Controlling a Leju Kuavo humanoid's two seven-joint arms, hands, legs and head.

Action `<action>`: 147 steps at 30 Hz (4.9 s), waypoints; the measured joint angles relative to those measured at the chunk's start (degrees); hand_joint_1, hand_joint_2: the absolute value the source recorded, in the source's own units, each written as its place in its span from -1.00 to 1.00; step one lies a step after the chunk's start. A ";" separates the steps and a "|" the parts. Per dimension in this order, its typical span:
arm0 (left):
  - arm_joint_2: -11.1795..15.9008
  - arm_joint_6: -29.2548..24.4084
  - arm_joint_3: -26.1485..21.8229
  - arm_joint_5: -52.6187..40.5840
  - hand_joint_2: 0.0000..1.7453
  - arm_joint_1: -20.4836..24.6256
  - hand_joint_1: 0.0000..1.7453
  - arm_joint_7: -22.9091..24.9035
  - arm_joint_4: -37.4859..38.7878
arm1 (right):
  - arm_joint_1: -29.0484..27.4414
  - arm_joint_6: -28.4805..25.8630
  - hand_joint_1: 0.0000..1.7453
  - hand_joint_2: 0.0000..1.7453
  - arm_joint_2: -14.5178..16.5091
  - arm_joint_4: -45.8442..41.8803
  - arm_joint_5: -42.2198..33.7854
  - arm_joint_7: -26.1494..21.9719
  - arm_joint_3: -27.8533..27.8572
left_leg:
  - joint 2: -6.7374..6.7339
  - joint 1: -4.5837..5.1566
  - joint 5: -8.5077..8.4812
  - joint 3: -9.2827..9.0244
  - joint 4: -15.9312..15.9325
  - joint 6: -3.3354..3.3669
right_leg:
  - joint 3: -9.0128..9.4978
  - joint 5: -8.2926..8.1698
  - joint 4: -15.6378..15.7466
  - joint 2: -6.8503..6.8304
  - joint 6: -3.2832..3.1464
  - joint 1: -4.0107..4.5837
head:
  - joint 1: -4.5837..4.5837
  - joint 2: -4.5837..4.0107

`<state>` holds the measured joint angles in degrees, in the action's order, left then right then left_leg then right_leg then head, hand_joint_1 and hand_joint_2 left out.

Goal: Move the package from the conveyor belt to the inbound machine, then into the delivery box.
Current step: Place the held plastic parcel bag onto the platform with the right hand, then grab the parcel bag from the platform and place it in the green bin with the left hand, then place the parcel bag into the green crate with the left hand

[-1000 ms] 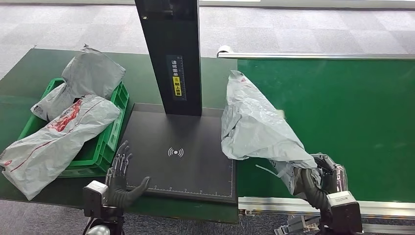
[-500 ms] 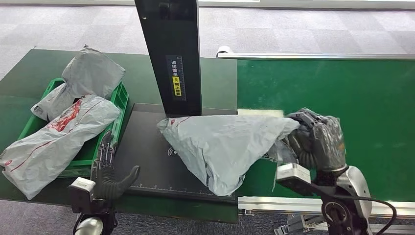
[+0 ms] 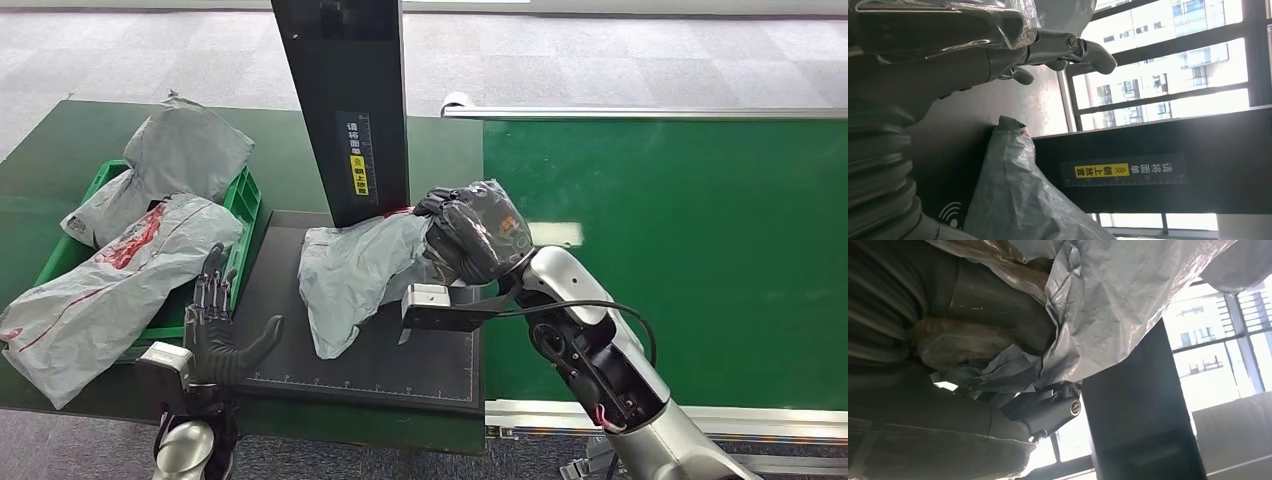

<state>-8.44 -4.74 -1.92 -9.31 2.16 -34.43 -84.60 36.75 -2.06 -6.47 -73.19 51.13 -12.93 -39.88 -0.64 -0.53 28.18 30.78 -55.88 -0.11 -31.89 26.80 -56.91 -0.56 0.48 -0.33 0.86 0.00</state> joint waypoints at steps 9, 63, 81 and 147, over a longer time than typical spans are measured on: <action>0.38 0.00 0.01 0.47 1.00 0.89 -1.00 0.28 1.17 | 0.55 3.06 0.96 1.00 4.04 7.38 -6.34 -1.80 -4.26 | -0.01 -0.01 -0.01 -0.02 0.00 -0.01 | -0.02 -0.01 -0.01 0.01 0.00 0.02 | 0.01 0.00; 5.62 -8.95 28.82 -62.99 1.00 -2.44 -1.00 18.16 -0.49 | -36.31 26.65 -1.00 1.00 12.36 -9.20 -59.60 -7.72 49.75 | 0.37 0.09 0.14 0.18 -0.02 0.06 | -0.12 0.18 0.04 -0.41 0.01 -0.06 | 0.01 0.00; 7.04 -6.47 35.50 -60.46 1.00 5.16 1.00 19.44 9.94 | -36.87 26.52 -1.00 1.00 15.74 -13.34 -59.53 -6.68 55.37 | 0.33 0.08 0.13 0.15 -0.02 0.05 | -0.11 0.18 0.03 -0.38 -0.01 -0.05 | 0.01 0.00; 24.22 -19.26 -2.23 -30.22 1.00 36.04 1.00 14.41 -15.02 | -34.25 20.39 -1.00 1.00 12.99 -12.74 -63.96 -8.91 52.54 | 0.26 0.00 0.00 0.17 -0.01 -0.08 | -0.18 0.13 -0.10 -0.30 -0.08 0.03 | -0.01 0.00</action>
<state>15.78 -24.00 -4.15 -39.54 38.20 -20.02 -99.62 2.49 18.33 6.52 -85.93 -12.83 -21.84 12.66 -0.38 -0.53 28.18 30.95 -55.89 -0.19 -32.07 26.93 -57.01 -0.86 0.41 -0.30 0.85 0.00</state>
